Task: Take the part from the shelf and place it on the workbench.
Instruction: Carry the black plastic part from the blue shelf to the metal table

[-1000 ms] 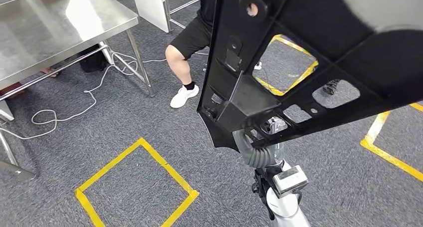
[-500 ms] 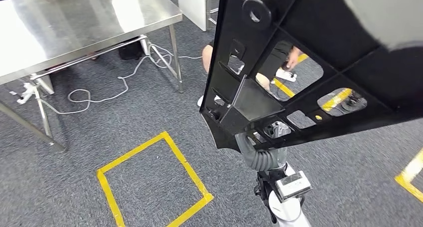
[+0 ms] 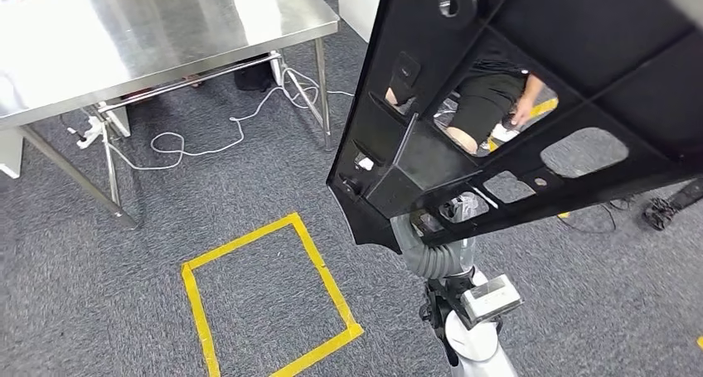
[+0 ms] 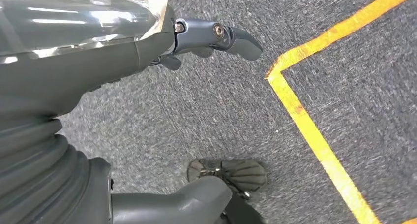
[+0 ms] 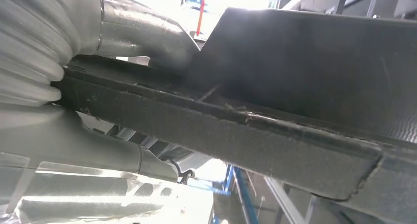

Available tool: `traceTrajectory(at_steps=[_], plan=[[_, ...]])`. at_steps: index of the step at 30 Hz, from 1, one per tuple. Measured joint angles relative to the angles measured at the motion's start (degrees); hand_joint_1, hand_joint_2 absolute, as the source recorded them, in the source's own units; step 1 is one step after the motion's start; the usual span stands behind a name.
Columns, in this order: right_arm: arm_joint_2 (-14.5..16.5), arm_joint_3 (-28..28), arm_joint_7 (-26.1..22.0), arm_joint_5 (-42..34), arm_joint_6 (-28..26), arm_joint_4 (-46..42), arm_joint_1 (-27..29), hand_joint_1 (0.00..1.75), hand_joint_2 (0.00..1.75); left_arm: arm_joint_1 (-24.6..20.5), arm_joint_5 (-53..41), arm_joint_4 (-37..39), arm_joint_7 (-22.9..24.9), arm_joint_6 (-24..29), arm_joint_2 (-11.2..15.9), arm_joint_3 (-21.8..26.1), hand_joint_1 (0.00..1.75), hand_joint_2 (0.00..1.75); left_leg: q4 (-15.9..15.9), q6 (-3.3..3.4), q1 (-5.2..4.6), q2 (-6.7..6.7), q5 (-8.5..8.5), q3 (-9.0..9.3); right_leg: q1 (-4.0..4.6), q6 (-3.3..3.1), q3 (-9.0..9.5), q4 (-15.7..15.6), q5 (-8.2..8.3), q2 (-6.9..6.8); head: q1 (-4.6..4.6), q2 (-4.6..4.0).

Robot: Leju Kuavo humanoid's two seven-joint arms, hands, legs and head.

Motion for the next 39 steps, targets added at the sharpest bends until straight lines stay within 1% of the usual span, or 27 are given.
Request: traceTrajectory(at_steps=[2,4,5,6,7,9,10,11,12,14,15,16,17,18,19,20,21,22,24,25,26,27,28,30,32,36,39], plan=[[-0.01,-0.01,-0.04,-0.32,0.34,0.01,-0.07,1.75,1.75,-0.35,0.75,-0.02,-0.41,-0.06,-0.06,0.51,0.00,1.75,-4.08,0.66,-0.65,1.47,1.09,2.02,0.37,0.43,0.27,0.03,-0.41,-1.04,0.09,0.00],[-0.01,0.03,-0.06,-0.52,0.54,0.01,-0.15,1.75,1.75,-0.50,1.25,-0.02,-0.68,-0.07,-0.11,1.07,0.00,1.75,-4.62,0.84,-0.92,0.43,1.04,2.08,0.49,0.97,0.54,-0.09,-0.73,-2.17,0.11,0.00],[0.01,0.06,-0.05,-0.57,0.56,0.01,-0.21,1.75,1.75,-0.41,1.44,-0.01,-0.75,-0.07,-0.18,1.33,0.00,1.75,-5.00,0.99,-0.74,-0.20,1.24,2.40,0.57,1.23,0.61,0.05,-0.95,-2.41,0.15,0.01],[0.00,0.09,-0.06,-0.61,0.58,0.03,-0.29,1.75,1.75,-0.36,1.57,-0.01,-0.85,-0.08,-0.25,1.55,0.00,1.75,-5.43,1.18,-0.53,-0.90,1.44,2.77,0.53,1.46,0.38,0.91,-1.48,-1.70,0.17,0.01],[-0.02,0.11,-0.07,-0.68,0.58,0.06,-0.37,1.75,1.75,-0.35,1.69,-0.01,-0.92,-0.08,-0.31,1.72,0.00,1.75,-5.82,1.38,-0.29,-1.59,1.64,3.09,0.47,1.55,-0.44,2.92,-2.46,-0.38,0.26,0.01],[-0.15,0.11,-0.09,-0.76,0.59,0.22,-0.25,1.75,1.75,-0.49,1.84,-0.01,-1.01,-0.09,-0.39,1.95,0.00,1.75,-6.01,1.60,-0.12,-3.09,1.73,3.24,-0.03,1.47,-3.66,9.46,-5.10,2.82,0.53,0.00],[-0.24,0.11,-0.08,-0.79,0.59,0.36,-0.11,1.75,1.75,-0.55,1.86,-0.01,-1.01,-0.10,-0.41,2.08,0.00,1.75,-5.92,1.64,-0.14,-3.89,1.70,3.16,-0.18,1.46,-5.33,12.47,-6.08,3.53,0.65,0.00],[-0.33,0.12,-0.07,-0.79,0.59,0.49,0.02,1.75,1.75,-0.55,1.85,0.00,-1.01,-0.10,-0.43,2.21,0.00,1.75,-5.80,1.59,-0.16,-4.72,1.66,3.11,-0.32,1.66,-6.33,13.95,-6.31,3.82,0.72,0.00],[-0.40,0.13,-0.06,-0.79,0.58,0.59,0.08,1.75,1.75,-0.51,1.85,0.01,-1.01,-0.11,-0.48,2.34,0.00,1.75,-5.62,1.50,-0.14,-5.59,1.58,3.06,-0.48,2.08,-6.33,13.33,-5.60,3.95,0.74,0.00],[-0.49,0.14,-0.07,-0.81,0.58,0.66,-0.01,1.75,1.75,-0.39,1.85,0.02,-1.01,-0.11,-0.55,2.56,0.00,1.75,-5.01,1.04,0.05,-7.25,1.26,3.01,-0.93,3.11,-3.70,7.09,-2.47,4.79,0.74,0.00],[-0.51,0.16,-0.05,-0.80,0.58,0.71,-0.04,1.75,1.75,-0.37,1.85,0.01,-1.02,-0.11,-0.56,2.67,0.00,1.75,-4.74,0.71,0.09,-7.99,1.09,2.94,-1.14,3.42,-2.39,4.11,-1.19,5.94,0.74,0.00],[-0.54,0.17,-0.07,-0.80,0.59,0.73,-0.06,1.75,1.75,-0.38,1.84,0.00,-1.04,-0.09,-0.54,2.74,0.00,1.75,-4.43,0.32,0.15,-8.61,0.90,2.77,-1.30,3.35,-1.44,2.16,-0.52,7.17,0.72,0.00],[-0.54,0.18,-0.07,-0.80,0.59,0.75,-0.04,1.75,1.75,-0.41,1.83,-0.01,-1.05,-0.07,-0.51,2.79,0.00,1.75,-4.25,-0.05,0.25,-9.12,0.83,2.53,-1.31,3.01,-1.19,1.66,-0.50,8.09,0.68,0.00],[-0.52,0.18,-0.05,-0.80,0.58,0.77,-0.04,1.75,1.75,-0.41,1.81,-0.01,-1.07,-0.02,-0.48,2.86,0.00,1.75,-4.22,-0.43,0.35,-9.63,0.86,2.26,-1.14,2.64,-1.20,1.66,-0.54,8.52,0.72,0.00],[-0.48,0.17,-0.05,-0.81,0.58,0.74,-0.09,1.75,1.75,-0.36,1.73,-0.01,-1.07,0.04,-0.48,2.92,0.00,1.75,-4.18,-0.78,0.53,-10.18,0.90,2.01,-1.17,2.13,-1.04,1.55,-0.53,8.21,0.67,0.00],[-0.38,0.17,-0.02,-0.81,0.58,0.74,-0.17,1.75,1.75,-0.27,1.56,0.00,-1.01,0.16,-0.48,2.98,0.00,1.75,-4.08,-1.05,0.66,-10.09,0.93,1.85,-1.21,1.75,-0.96,1.50,-0.47,7.64,0.66,0.00],[-0.24,0.17,0.01,-0.80,0.58,0.74,-0.27,1.75,1.75,-0.19,1.34,0.01,-0.86,0.31,-0.49,3.04,0.00,1.75,-3.48,-1.29,0.62,-9.01,0.61,1.50,-1.28,1.38,-0.82,1.40,-0.44,7.05,0.52,0.00],[-0.10,0.17,0.02,-0.79,0.58,0.72,-0.34,1.75,1.75,-0.22,1.04,0.01,-0.56,0.56,-0.50,3.07,0.00,1.75,-1.92,-1.47,0.55,-7.32,-0.21,0.72,-1.40,0.98,-0.66,1.30,-0.43,6.45,0.34,0.00],[0.05,0.13,0.07,-0.60,0.54,0.67,-0.32,1.75,1.75,-0.44,0.49,0.02,0.31,1.04,-0.52,3.07,0.00,1.75,4.36,-1.77,0.46,-3.62,-3.20,-2.49,-1.04,0.38,-0.49,1.26,-0.62,5.25,0.03,0.00],[0.04,0.10,0.11,-0.45,0.48,0.66,-0.31,1.75,1.75,-0.51,0.28,0.02,0.75,1.20,-0.51,3.07,0.00,1.75,8.02,-1.86,0.52,-2.87,-4.62,-4.46,-0.81,0.13,-0.45,1.27,-0.73,4.70,0.01,0.00],[0.03,0.08,0.15,-0.29,0.43,0.66,-0.29,1.75,1.75,-0.48,0.13,0.02,1.10,1.23,-0.50,3.07,0.00,1.75,10.68,-1.84,0.55,-2.58,-5.32,-5.95,-0.57,0.00,-0.42,1.28,-0.81,4.22,0.01,0.00],[0.02,0.07,0.20,-0.17,0.38,0.66,-0.29,1.75,1.75,-0.41,0.02,0.02,1.40,1.16,-0.50,3.07,0.00,1.75,11.40,-1.69,0.54,-2.50,-4.96,-6.46,-0.37,-0.11,-0.37,1.28,-0.89,3.86,0.00,0.00],[0.03,0.06,0.22,-0.12,0.36,0.65,-0.30,1.75,1.75,-0.34,-0.06,0.02,1.60,1.04,-0.49,3.06,0.00,1.75,9.95,-1.40,0.49,-2.50,-3.63,-5.83,-0.16,-0.19,-0.28,1.28,-0.96,3.60,-0.01,0.00],[0.09,0.02,0.24,-0.09,0.34,0.63,-0.34,1.75,1.75,-0.34,-0.32,0.01,1.82,0.66,-0.37,3.05,0.00,1.75,2.71,-0.18,0.07,-2.27,-0.11,-2.14,0.16,-0.35,-0.01,1.23,-1.11,3.29,0.02,0.00],[0.25,-0.01,0.25,-0.09,0.28,0.61,-0.38,1.75,1.75,-0.45,-0.65,-0.01,1.94,0.39,-0.23,3.04,0.00,1.75,-2.60,0.83,-0.55,-1.75,1.54,0.63,0.53,-0.30,0.02,1.23,-1.29,3.12,0.12,0.00],[0.36,-0.02,0.27,-0.09,0.19,0.61,-0.31,1.75,1.75,-0.45,-1.24,-0.01,2.27,-0.04,-0.23,2.98,0.00,1.75,-3.74,-0.22,-0.97,-1.64,1.64,1.17,0.60,-0.14,-0.09,1.19,-1.48,2.95,0.13,0.00],[0.36,-0.02,0.27,-0.09,0.17,0.61,-0.32,1.75,1.75,-0.45,-1.59,-0.01,2.38,-0.22,-0.22,2.94,0.00,1.75,-3.75,-0.09,-1.00,-1.71,1.62,1.17,0.53,-0.12,0.07,0.98,-1.47,2.92,0.14,0.00]])
